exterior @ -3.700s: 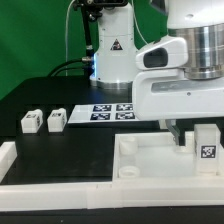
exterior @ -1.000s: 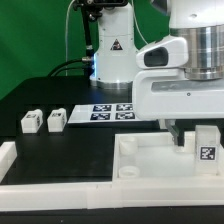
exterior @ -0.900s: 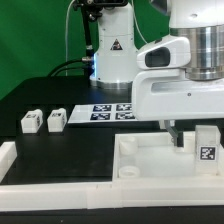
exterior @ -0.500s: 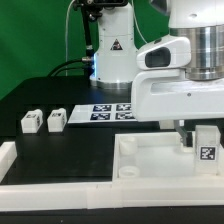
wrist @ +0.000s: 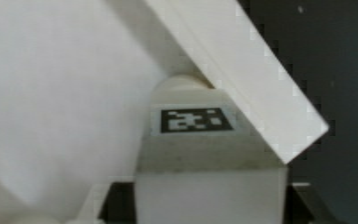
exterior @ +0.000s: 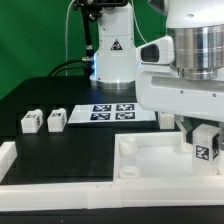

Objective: Assemble one leg

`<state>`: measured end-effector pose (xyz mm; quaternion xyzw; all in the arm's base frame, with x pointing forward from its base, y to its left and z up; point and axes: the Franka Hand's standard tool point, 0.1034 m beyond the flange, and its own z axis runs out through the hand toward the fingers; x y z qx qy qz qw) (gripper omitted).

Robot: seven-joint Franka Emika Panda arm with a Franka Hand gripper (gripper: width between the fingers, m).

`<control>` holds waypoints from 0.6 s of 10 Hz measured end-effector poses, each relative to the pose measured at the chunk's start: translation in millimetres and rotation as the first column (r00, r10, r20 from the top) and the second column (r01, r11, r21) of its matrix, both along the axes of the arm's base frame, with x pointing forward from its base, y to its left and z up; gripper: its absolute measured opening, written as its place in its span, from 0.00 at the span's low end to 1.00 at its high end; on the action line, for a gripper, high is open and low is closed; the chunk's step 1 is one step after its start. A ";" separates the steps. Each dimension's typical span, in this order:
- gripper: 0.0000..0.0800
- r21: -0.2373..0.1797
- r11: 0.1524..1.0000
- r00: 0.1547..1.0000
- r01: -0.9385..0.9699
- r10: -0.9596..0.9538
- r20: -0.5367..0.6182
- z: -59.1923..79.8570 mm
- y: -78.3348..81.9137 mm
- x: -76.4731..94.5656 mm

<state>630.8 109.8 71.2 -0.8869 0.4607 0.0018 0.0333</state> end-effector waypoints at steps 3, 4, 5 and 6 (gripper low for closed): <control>0.37 0.025 0.858 0.858 0.513 -0.512 -0.048 -0.4 -2.4 -2.0; 0.37 0.030 0.789 0.789 0.614 -0.611 -0.064 -0.1 -1.8 -2.9; 0.37 0.026 0.743 0.743 0.669 -0.666 -0.071 0.3 -0.5 -3.2; 0.37 0.021 0.712 0.711 0.702 -0.699 -0.076 0.8 1.3 -3.7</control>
Offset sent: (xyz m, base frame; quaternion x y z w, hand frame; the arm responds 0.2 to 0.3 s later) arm 0.0112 -0.0016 0.0002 0.0686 -0.0113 0.4241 0.9030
